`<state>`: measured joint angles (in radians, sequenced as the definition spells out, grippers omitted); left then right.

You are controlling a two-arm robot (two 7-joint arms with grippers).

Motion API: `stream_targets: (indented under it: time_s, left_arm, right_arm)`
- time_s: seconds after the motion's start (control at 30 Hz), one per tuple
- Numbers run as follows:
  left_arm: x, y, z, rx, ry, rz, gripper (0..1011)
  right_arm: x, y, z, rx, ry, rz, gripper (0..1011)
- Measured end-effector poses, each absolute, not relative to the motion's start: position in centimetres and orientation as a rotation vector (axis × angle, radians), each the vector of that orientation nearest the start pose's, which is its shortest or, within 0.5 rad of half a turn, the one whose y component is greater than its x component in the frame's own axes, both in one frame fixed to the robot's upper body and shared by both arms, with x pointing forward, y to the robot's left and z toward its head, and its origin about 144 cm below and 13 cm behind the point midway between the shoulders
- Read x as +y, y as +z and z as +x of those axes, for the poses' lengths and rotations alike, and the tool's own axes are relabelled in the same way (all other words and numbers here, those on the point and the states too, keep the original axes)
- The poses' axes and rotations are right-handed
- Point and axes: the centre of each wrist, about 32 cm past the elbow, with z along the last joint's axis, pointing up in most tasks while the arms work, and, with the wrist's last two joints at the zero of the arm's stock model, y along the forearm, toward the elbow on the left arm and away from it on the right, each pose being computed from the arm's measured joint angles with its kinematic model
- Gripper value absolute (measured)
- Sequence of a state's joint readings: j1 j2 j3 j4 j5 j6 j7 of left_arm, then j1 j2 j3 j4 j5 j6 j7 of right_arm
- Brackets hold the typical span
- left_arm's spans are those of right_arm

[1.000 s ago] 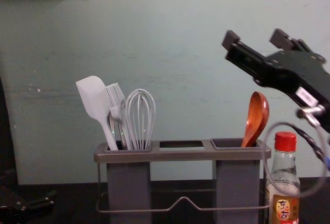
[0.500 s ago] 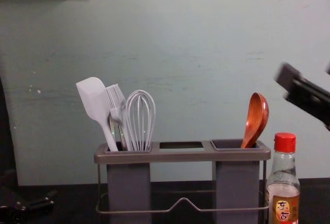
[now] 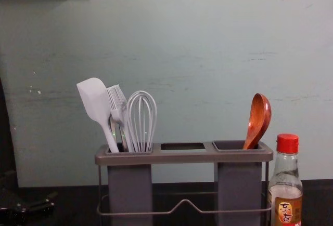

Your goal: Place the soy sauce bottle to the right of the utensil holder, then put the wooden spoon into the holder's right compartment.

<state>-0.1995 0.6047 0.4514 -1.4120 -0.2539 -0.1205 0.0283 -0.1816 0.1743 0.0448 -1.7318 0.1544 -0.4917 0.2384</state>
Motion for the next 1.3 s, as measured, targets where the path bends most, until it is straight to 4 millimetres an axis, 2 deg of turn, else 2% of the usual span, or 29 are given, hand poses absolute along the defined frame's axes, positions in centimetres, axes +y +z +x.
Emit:
stream_targets:
  time_s: [0.33,0.53,0.77,1.3]
  left_arm:
    - [31.0,114.0,48.9,-0.285,1.248,0.304,1005]
    - [31.0,114.0,48.9,-0.285,1.248,0.304,1005]
    - [31.0,114.0,48.9,-0.285,1.248,0.304,1005]
    - [31.0,114.0,48.9,-0.285,1.248,0.304,1005]
  right_arm:
    - [-29.2,115.3,42.8,-0.395,-1.402,0.118,1002]
    - [-29.0,115.9,44.3,-0.370,-1.447,-0.032,1002]
    - [-28.7,116.1,45.7,-0.335,-1.463,-0.127,1003]
    - [-27.4,113.8,49.5,-0.308,-1.421,-0.255,1002]
